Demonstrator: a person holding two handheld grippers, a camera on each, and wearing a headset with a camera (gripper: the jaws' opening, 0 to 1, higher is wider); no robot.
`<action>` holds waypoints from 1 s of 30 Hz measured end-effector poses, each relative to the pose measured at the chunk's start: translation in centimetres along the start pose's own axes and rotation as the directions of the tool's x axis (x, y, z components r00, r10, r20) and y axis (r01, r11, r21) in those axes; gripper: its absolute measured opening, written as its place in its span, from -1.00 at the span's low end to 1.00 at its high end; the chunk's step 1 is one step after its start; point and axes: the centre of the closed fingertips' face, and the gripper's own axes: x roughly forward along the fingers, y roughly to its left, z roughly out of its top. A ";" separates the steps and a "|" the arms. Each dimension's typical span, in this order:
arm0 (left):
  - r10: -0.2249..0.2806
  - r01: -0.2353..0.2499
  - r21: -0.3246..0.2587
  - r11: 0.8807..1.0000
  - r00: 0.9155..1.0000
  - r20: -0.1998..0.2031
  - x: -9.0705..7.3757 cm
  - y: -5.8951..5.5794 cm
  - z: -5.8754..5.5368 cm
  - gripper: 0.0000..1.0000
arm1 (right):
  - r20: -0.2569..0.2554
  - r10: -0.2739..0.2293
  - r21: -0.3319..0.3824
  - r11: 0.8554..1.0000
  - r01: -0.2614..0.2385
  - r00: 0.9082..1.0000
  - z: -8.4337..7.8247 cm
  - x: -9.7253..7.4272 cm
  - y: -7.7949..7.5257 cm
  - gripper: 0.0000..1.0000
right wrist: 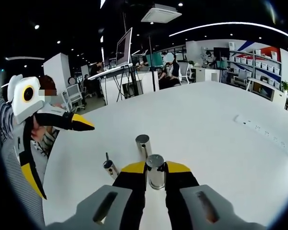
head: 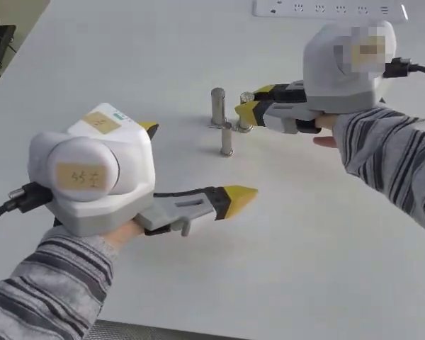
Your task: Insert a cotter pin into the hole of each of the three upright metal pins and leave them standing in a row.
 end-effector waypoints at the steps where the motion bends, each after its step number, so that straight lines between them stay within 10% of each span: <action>1: -0.002 0.002 -0.004 1.000 1.000 0.000 0.0 0.0 -0.1 0.90 | 0.002 -0.001 0.006 1.000 0.001 1.000 0.0 0.0 0.0 -0.82; 30: -0.018 0.018 0.022 1.000 1.000 -0.007 -0.1 -0.6 -0.3 0.86 | -0.051 -0.115 -0.049 0.992 0.113 0.992 -2.4 -5.3 0.5 -0.85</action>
